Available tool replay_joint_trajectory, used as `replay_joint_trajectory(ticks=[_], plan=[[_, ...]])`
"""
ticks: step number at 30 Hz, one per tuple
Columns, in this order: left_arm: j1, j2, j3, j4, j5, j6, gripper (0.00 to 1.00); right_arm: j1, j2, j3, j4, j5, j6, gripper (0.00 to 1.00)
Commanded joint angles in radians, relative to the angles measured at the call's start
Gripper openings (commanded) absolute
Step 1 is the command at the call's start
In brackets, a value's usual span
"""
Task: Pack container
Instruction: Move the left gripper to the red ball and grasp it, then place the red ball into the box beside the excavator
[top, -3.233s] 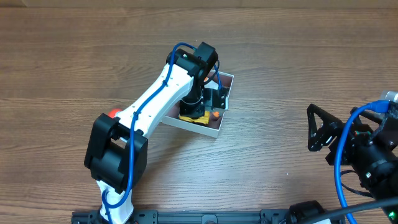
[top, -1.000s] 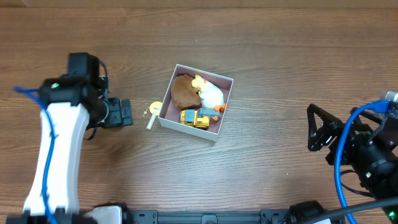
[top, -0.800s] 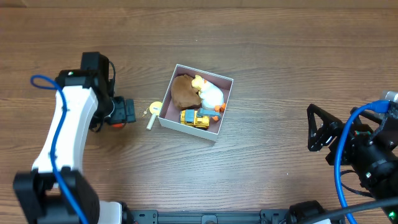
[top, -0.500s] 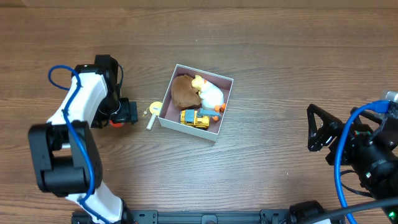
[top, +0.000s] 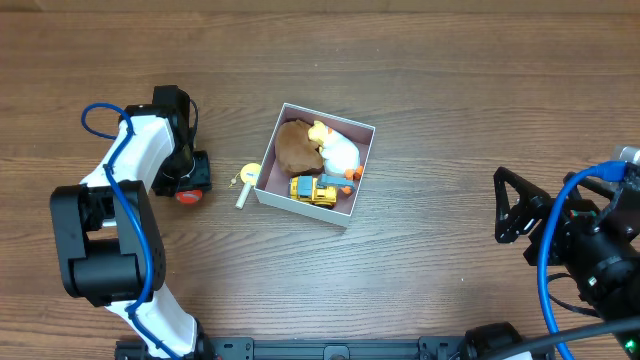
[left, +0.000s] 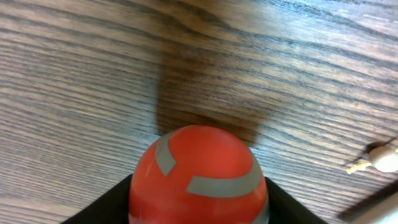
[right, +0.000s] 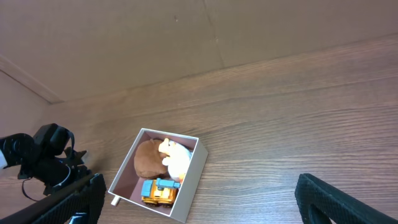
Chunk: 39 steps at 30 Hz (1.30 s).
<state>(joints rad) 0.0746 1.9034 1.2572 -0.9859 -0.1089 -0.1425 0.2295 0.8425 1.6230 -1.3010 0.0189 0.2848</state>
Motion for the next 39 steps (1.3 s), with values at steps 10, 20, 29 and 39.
replay_joint_trajectory(ticks=[10,20,29,39], plan=[[-0.003,-0.002,0.211,-0.235,0.049,0.026,0.16,-0.001,0.000,0.007,0.008,0.014,-0.001,1.00],[-0.232,-0.005,0.728,-0.546,0.218,0.286,0.30,-0.001,0.000,0.007,0.008,0.014,-0.001,1.00],[-0.557,0.000,0.688,-0.424,0.185,0.525,0.17,-0.001,0.000,0.007,0.008,0.014,-0.001,1.00],[-0.553,0.001,0.498,-0.322,0.095,0.539,0.25,-0.001,0.000,0.007,0.008,0.014,-0.001,1.00]])
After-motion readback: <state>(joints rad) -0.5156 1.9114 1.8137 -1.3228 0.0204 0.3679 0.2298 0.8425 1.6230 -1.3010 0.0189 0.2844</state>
